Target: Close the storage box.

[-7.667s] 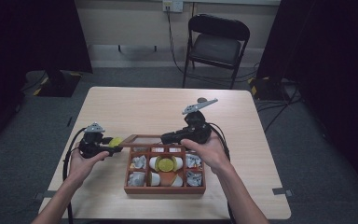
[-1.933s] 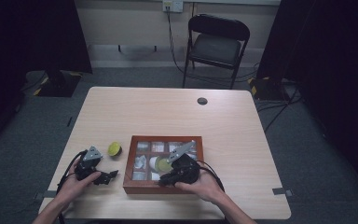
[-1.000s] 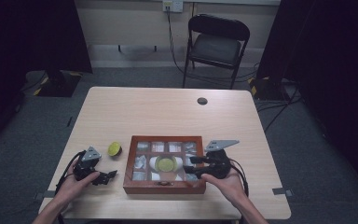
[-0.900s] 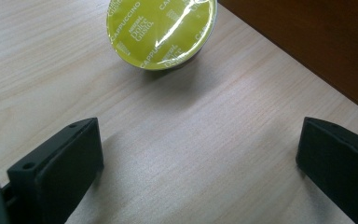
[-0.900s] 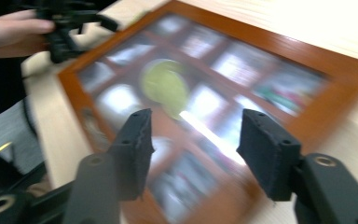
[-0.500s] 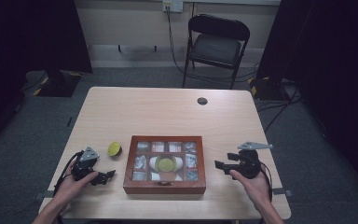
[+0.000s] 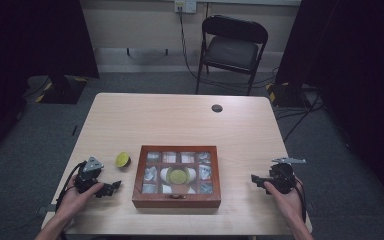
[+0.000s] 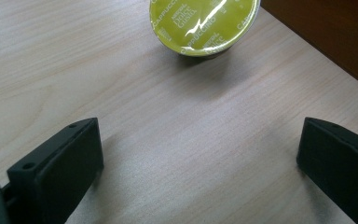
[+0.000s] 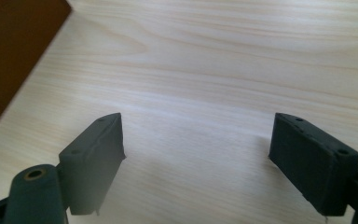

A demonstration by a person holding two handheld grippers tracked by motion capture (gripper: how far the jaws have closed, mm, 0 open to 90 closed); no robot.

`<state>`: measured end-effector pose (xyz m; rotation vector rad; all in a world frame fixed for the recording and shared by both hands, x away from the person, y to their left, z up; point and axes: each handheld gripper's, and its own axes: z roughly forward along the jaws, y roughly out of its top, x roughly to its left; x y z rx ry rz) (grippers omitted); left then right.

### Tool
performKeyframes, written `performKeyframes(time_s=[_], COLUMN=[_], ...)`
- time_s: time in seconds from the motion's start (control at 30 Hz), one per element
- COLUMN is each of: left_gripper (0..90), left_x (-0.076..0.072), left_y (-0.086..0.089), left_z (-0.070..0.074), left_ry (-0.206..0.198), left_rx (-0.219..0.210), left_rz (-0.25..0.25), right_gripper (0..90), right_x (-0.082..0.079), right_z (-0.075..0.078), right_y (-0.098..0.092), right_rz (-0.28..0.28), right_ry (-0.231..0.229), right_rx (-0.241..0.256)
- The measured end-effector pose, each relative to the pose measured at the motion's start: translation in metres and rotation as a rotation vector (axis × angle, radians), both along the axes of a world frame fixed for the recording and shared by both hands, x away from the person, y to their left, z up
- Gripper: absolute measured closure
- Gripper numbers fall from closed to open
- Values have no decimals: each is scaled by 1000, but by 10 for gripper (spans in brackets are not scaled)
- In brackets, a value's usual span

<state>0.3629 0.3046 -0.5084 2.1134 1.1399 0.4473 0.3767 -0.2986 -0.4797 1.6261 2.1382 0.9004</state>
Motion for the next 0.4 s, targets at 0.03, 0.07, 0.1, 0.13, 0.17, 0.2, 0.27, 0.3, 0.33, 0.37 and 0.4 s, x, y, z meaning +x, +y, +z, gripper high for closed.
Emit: performKeyframes(time_s=[0.03,0.07,0.1,0.13,0.17,0.2,0.27,0.3,0.33,0.37,0.4], left_gripper=[0,0,0,0,0,0,0,0,0,0,0], left_x=[0,0,0,0,0,0,0,0,0,0,0], left_y=[0,0,0,0,0,0,0,0,0,0,0], left_z=[0,0,0,0,0,0,0,0,0,0,0], left_ry=[0,0,0,0,-1,-1,-2,-2,-2,-2,-4], left_rx=[0,-1,0,0,-1,0,1,2,0,2,0], left_rz=[0,1,0,1,6,8,8,9,10,12,14], right_gripper=[170,167,156,156,156,151,79,70,70,70,70], right_x=[0,1,0,0,-1,-2,-3,-5,-5,-6,-6], right_z=[-1,-3,-6,-8,-9,-11,-17,-21,-21,-21,-21], right_y=[0,0,0,1,2,4,10,11,12,12,12], right_rz=[-12,-20,-33,-37,-47,-67,-97,-100,-103,-104,-105], right_ry=[-1,4,2,-14,-23,-43,-95,-129,-127,-127,-127], right_rx=[-13,-21,-37,-55,-67,-85,-128,-114,-114,-114,-114])
